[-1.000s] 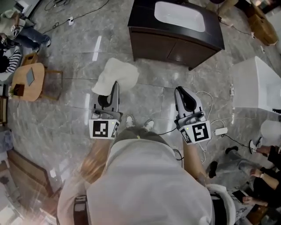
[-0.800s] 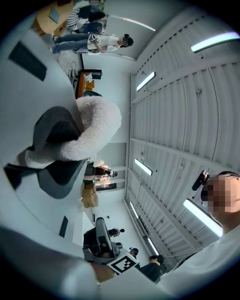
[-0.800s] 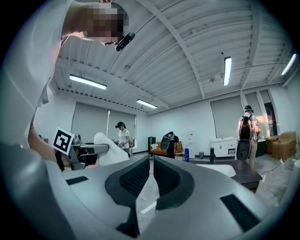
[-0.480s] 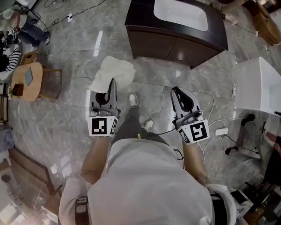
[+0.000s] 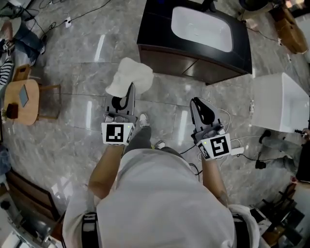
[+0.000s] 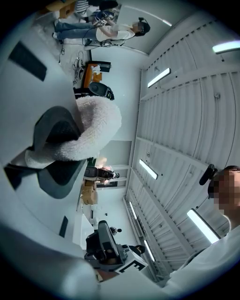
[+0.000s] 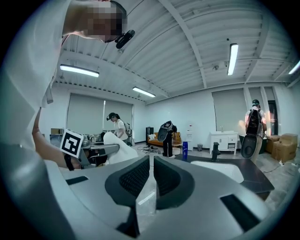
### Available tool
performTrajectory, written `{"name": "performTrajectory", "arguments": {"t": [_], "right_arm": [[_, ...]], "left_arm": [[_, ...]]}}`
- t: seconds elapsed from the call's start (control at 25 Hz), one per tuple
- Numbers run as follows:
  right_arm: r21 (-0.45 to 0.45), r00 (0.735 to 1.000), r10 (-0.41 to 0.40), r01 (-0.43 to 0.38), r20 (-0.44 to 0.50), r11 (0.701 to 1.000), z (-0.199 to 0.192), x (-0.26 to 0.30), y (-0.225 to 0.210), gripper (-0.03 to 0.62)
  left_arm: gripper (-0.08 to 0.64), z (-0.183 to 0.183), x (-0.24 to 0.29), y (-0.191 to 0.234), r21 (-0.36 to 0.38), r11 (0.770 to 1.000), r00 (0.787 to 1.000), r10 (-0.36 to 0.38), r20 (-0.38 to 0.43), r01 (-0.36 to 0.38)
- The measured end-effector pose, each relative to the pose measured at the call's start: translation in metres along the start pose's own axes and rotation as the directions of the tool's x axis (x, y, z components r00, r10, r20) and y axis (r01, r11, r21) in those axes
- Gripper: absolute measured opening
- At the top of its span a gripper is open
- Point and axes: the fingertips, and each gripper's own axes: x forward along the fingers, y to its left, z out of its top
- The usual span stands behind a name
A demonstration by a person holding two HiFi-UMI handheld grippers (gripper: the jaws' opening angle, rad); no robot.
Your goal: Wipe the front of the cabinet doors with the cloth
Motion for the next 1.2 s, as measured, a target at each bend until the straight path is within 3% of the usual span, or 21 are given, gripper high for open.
{"name": "performTrajectory", "arguments": {"t": [0.28,0.48,0.8,1.2], "right_arm": [[-0.005,1.0,0.006,-0.006,-0.01,1.0,0.016,0.072,-0.024,0.052],[-0.012,0.999,0.037,-0.037,0.0,0.999,-0.002,0.103,-0.051,0.052],[0.007,0.995,0.094,-0.094,-0.02,0.996,-0.097,0.154,-0.111,0.052],[-0.008,0.989,0.146,-0.146,-0.018,0.989,-0.264,0.201,-0.133,0.052]], "left_arm": [[0.06,0.006,0.054,0.041,-0.003,1.0,1.0,-0.021,0.008,0.021],[0.06,-0.017,0.083,0.042,-0.002,1.0,1.0,0.002,0.003,-0.002],[0.06,-0.126,0.126,0.042,0.041,0.993,0.989,0.117,-0.089,-0.114],[0.06,-0.291,0.159,0.05,0.1,0.991,0.987,0.101,-0.123,-0.088]]}}
